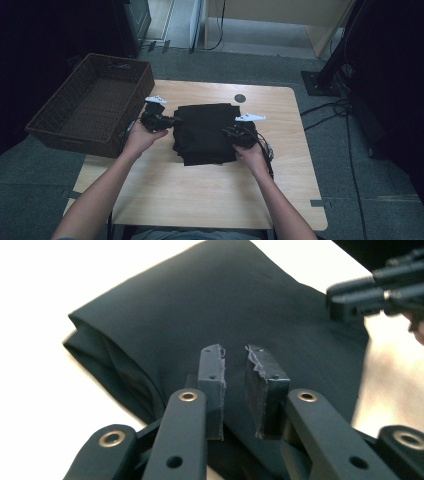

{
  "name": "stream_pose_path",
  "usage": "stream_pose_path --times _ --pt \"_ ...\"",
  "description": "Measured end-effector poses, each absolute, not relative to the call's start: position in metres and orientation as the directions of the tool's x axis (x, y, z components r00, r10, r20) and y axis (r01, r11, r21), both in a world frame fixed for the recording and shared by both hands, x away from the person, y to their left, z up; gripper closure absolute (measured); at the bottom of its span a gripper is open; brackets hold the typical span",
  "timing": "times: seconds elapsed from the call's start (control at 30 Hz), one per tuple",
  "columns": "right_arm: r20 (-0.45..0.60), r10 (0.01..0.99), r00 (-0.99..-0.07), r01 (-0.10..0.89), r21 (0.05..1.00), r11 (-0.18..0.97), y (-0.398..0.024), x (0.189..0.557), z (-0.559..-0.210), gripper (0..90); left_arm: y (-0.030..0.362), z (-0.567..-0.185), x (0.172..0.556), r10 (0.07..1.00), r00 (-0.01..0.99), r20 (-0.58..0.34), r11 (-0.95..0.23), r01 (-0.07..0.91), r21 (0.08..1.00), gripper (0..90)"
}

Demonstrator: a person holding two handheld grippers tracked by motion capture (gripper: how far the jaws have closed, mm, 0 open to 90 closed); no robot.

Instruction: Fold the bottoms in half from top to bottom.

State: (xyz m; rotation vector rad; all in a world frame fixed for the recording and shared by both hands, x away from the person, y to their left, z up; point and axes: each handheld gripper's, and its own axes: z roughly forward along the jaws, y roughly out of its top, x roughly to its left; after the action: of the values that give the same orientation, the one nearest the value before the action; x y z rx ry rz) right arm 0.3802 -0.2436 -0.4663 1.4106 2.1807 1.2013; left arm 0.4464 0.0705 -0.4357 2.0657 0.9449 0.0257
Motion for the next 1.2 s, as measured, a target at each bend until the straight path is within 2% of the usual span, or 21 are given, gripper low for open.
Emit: stream_pose_path --times 0.13,0.3,0.43,0.67,1.2 --pt "0.192 0.862 -0.47 0.637 0.75 0.18 -0.239 0.387 -0.474 78.6 0.06 -0.451 0.453 0.624 0.707 -0.333 -0.377 0.646 0.664 79.8" --pt "0.211 0.852 -0.479 0.655 0.732 0.187 -0.237 0.381 -0.478 77.9 0.055 -0.463 0.431 0.604 0.726 -0.328 -0.409 0.636 0.655 80.2" --pt "0.216 0.842 -0.495 0.656 0.728 0.199 -0.234 0.373 -0.481 77.3 0.055 -0.468 0.41 0.59 0.752 -0.294 -0.435 0.603 0.668 77.7" --pt "0.216 0.824 -0.524 0.641 0.737 0.214 -0.229 0.351 -0.483 75.4 0.064 -0.471 0.384 0.576 0.754 -0.315 -0.414 0.601 0.684 73.0" --pt "0.185 0.832 -0.523 0.598 0.775 0.204 -0.222 0.329 -0.508 75.3 0.063 -0.49 0.37 0.594 0.753 -0.283 -0.4 0.581 0.709 69.6"
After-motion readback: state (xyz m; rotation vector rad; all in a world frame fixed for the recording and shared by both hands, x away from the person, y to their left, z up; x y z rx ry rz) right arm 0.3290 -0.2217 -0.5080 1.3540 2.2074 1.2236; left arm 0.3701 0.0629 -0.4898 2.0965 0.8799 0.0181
